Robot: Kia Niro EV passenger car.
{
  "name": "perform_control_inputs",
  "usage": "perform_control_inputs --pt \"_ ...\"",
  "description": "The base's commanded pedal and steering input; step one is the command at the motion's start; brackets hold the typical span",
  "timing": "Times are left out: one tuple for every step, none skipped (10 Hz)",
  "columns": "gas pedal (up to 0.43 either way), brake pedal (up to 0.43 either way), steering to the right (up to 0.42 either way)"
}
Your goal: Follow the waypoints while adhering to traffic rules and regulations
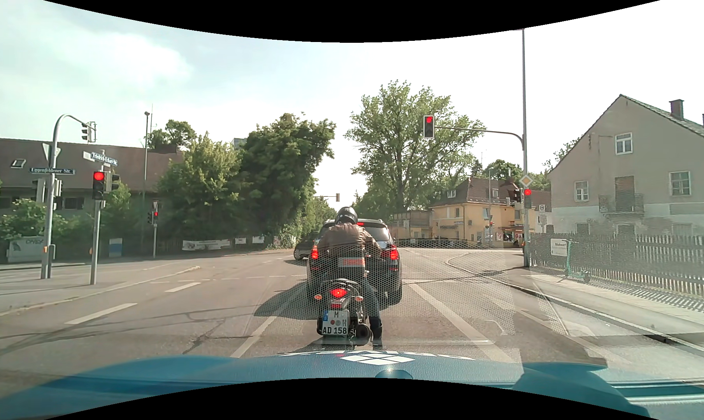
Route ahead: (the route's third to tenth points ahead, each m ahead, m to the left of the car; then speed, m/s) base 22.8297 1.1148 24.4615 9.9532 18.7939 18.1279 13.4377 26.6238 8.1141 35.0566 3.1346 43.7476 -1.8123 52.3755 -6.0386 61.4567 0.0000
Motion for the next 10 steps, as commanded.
perform_control_inputs --pt "0.0 0.317 -0.011" --pt "0.0 0.317 -0.011" --pt "0.0 0.317 -0.011" --pt "0.0 0.317 -0.011" --pt "0.0 0.317 -0.011" --pt "0.0 0.317 -0.011" --pt "0.0 0.317 -0.011" --pt "0.0 0.317 -0.011" --pt "0.0 0.317 -0.011" --pt "0.0 0.317 -0.011"
